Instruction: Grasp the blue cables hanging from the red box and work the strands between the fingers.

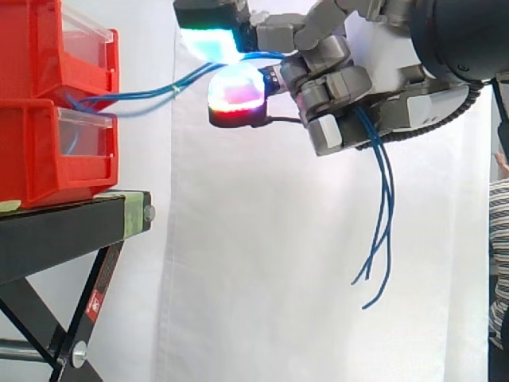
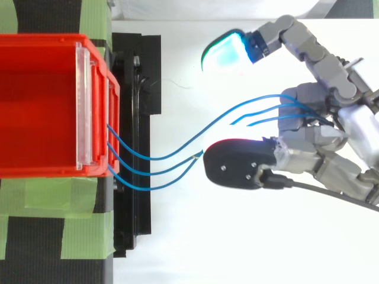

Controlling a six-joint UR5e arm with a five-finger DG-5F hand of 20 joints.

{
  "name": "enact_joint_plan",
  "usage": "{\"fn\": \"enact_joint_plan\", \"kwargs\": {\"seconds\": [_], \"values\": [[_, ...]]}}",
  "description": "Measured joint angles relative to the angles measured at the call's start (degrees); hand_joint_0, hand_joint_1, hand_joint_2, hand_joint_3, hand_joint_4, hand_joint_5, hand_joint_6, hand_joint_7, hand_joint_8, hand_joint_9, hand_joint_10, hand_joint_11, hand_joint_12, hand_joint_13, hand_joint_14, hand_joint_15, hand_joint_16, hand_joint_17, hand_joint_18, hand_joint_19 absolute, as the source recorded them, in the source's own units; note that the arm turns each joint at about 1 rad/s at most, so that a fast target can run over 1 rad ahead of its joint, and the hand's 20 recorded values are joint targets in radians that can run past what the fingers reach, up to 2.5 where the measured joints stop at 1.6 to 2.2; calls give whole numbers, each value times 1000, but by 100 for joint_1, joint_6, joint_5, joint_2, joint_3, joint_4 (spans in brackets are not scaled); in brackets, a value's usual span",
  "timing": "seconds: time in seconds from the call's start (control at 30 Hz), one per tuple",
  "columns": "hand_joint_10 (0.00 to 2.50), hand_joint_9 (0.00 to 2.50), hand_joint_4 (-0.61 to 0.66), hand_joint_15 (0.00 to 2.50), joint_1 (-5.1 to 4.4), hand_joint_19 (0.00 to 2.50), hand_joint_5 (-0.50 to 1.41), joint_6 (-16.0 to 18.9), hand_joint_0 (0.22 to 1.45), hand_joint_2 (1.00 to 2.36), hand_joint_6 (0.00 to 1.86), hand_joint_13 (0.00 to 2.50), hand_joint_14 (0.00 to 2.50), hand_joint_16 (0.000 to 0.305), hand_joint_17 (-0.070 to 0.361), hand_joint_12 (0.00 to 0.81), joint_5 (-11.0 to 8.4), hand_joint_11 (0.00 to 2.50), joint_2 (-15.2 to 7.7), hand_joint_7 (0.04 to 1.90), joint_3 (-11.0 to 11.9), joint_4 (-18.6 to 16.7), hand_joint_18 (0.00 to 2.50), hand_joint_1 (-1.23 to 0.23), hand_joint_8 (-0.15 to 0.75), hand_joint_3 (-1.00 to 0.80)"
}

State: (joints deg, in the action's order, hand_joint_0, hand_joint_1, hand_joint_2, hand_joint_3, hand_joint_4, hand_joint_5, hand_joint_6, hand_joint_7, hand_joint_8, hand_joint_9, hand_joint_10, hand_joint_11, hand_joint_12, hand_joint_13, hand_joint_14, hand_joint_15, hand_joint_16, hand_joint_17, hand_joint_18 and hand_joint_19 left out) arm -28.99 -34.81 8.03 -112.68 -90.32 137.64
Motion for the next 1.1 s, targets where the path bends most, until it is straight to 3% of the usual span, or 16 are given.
{"fn": "enact_joint_plan", "kwargs": {"seconds": [0.17, 0.27, 0.3, 0.33, 0.47, 0.8, 0.87, 0.9, 0.97, 1.1], "values": [[2500, 987, 233, 1644, -2, 1184, -97, 0, 930, 1013, 596, 1081, 2500, 46, 104, 419, 19, 2500, -1, 1184, -1, 2, 1462, -711, 384, -668], [2500, 987, 245, 1644, -9, 1184, -117, 6, 924, 1012, 815, 1081, 2500, 46, 104, 419, 33, 2500, -2, 1123, -2, 13, 1462, -684, 384, -706], [2500, 987, 244, 1644, -12, 1184, -135, 9, 924, 1012, 999, 1081, 2500, 46, 104, 419, 46, 2500, -3, 1072, -2, 22, 1462, -664, 384, -707], [2500, 987, 244, 1644, -14, 1184, -141, 12, 924, 1012, 1064, 1081, 2500, 46, 104, 419, 61, 2500, -3, 1049, -3, 31, 1462, -656, 384, -704], [2500, 987, 247, 1644, -23, 1184, -142, 25, 903, 1014, 1110, 1081, 2500, 46, 104, 419, 190, 2500, -2, 1052, -2, 90, 1462, -617, 384, -653], [2500, 987, 256, 1644, -27, 1184, 3, 74, 871, 1015, 677, 1081, 2500, 46, 104, 419, 646, 2500, -1, 1180, -2, 29, 1462, -504, 384, -620], [2500, 987, 257, 1644, -27, 1184, 29, 85, 863, 1016, 603, 1081, 2500, 46, 104, 419, 676, 2500, -1, 1197, -2, 15, 1462, -489, 384, -622], [2500, 987, 251, 1644, -27, 1184, 74, 90, 854, 1015, 427, 1081, 2500, 46, 104, 419, 682, 2500, -1, 1269, -2, 9, 1462, -479, 384, -627], [2500, 987, 243, 1644, -27, 1184, 111, 94, 841, 1014, 256, 1081, 2500, 46, 104, 419, 683, 2500, -1, 1345, -2, 4, 1462, -480, 384, -642], [2500, 987, 243, 1644, -28, 1184, 120, 96, 819, 1013, 207, 1081, 2500, 46, 104, 419, 683, 2500, -3, 1363, -2, 1, 1462, -513, 384, -670]]}}
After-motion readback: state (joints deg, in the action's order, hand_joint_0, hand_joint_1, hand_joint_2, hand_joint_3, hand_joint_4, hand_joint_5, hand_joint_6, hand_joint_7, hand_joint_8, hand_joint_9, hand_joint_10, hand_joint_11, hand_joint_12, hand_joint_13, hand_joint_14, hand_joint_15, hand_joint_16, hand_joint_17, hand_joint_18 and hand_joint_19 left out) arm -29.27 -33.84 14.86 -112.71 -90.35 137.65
